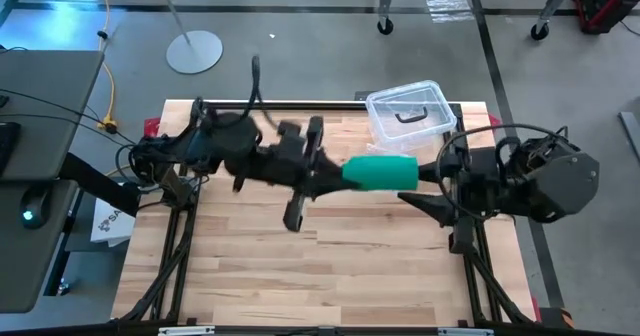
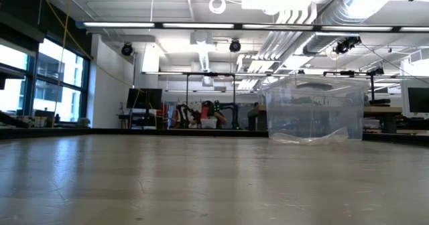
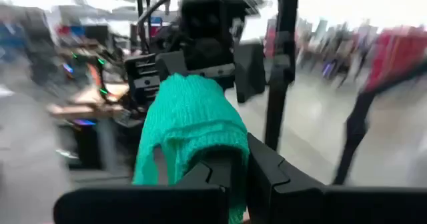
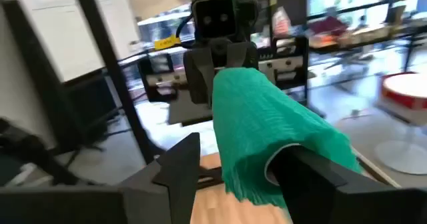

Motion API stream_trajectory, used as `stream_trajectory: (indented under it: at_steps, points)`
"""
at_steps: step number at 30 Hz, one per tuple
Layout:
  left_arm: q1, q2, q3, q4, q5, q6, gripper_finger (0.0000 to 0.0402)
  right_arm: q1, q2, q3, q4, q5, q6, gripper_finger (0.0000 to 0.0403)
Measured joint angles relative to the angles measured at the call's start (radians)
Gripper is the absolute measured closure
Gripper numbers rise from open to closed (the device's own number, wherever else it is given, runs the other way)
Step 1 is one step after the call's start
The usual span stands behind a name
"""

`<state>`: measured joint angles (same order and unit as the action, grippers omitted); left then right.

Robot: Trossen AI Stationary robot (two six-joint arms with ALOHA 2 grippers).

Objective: Roll bandage
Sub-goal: Roll the green bandage

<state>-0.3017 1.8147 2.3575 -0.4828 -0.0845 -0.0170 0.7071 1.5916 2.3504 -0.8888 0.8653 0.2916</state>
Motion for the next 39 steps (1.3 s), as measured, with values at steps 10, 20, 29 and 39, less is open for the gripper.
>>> stream_trajectory:
  at_steps: [10, 20, 29, 39]
  points:
    - [-0.015, -0.003, -0.001, 0.028, 0.035, -0.160, 0.0362, -0.042, 0.023, 0.005, 0.019, -0.155, -0.301, 0.0382]
    - [0.034, -0.017, -0.004, 0.047, 0.013, -0.787, 0.0301, 0.024, 0.069, 0.007, -0.108, -0.019, -1.128, 0.0397]
    - [0.041, -0.018, -0.004, 0.048, 0.035, -0.628, 0.0387, 0.060, 0.075, 0.003, -0.061, 0.047, -0.883, 0.0347]
    - [-0.031, -0.019, -0.001, 0.042, 0.020, 0.021, 0.0392, 0.034, 0.026, 0.001, 0.071, 0.011, -0.147, 0.0254]
